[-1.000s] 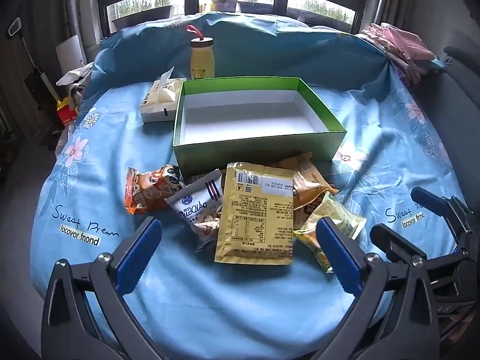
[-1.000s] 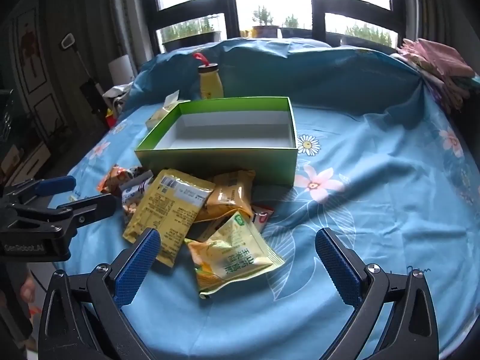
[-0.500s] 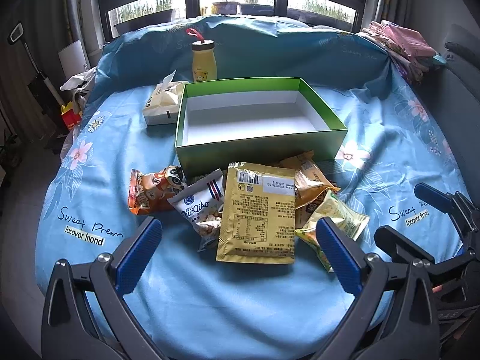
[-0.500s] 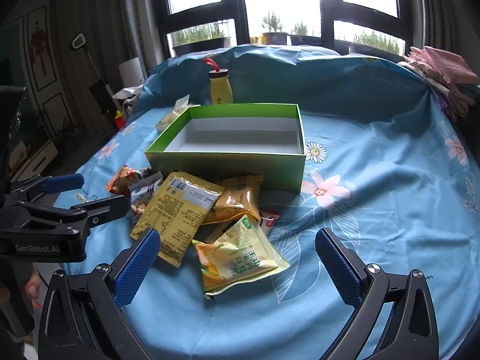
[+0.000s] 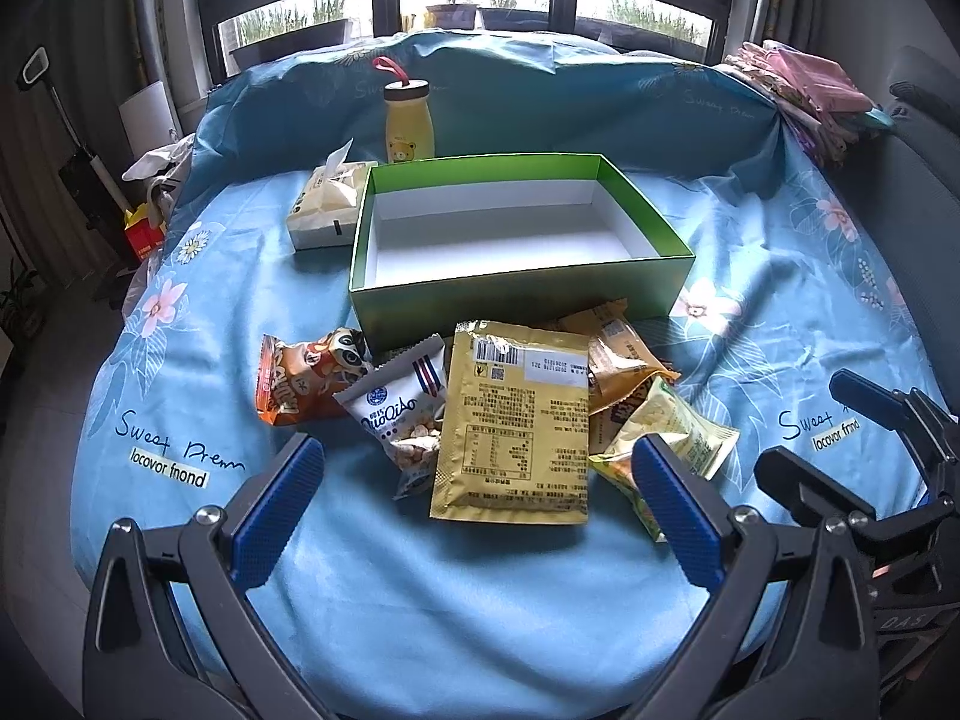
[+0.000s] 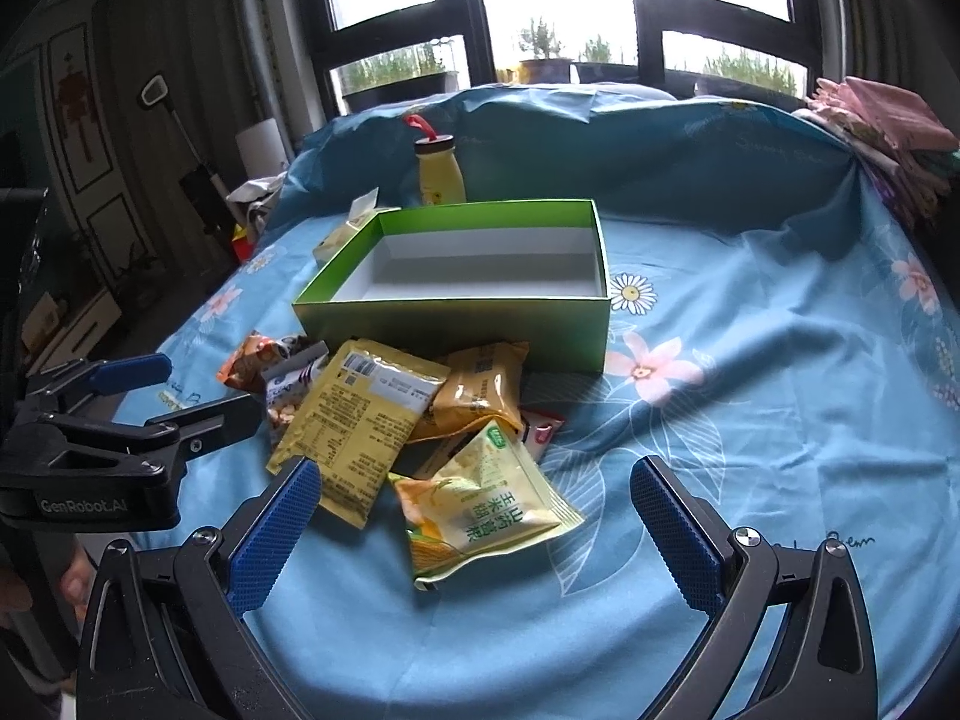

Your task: Organize snacks

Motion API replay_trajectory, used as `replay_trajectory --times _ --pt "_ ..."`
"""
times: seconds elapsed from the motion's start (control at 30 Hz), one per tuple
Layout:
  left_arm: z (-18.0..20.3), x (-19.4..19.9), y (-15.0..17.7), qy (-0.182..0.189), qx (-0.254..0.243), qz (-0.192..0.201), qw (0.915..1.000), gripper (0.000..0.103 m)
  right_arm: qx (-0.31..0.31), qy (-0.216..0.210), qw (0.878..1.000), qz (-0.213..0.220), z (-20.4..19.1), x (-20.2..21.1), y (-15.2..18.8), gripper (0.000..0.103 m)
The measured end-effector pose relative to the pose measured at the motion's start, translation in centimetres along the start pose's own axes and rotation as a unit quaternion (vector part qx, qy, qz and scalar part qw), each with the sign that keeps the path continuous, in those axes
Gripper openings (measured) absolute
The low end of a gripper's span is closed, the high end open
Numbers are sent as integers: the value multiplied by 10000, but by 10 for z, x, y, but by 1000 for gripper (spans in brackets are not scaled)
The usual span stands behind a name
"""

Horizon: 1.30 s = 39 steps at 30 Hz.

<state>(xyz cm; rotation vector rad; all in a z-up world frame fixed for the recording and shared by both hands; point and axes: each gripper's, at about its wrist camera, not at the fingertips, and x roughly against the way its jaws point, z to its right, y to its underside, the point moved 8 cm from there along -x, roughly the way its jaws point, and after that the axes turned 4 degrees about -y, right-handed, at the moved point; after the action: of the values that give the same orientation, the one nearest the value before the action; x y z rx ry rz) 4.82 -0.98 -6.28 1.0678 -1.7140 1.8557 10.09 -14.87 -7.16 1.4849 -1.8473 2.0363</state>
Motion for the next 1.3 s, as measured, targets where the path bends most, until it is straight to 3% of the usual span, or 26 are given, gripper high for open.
replay_trajectory --times 0.67,0.93,1.1,1.2,1.3 --pt "10 -9 5 138 32 -135 9998 103 -35 -5 10000 -67 9 2 2 102" --pt "17 -21 21 827 398 -627 9938 103 -156 -79 9995 -253 22 -2 12 103" --pt "26 -25 35 1507 744 -945 9812 103 -94 -154 9990 -411 26 -8 21 103" --pt "36 -24 44 2096 1008 -1115 9662 103 15 -213 9987 -460 26 -10 25 102" --pt "45 -22 51 2340 1089 -1175 9589 103 151 -263 9983 -490 24 -10 29 102"
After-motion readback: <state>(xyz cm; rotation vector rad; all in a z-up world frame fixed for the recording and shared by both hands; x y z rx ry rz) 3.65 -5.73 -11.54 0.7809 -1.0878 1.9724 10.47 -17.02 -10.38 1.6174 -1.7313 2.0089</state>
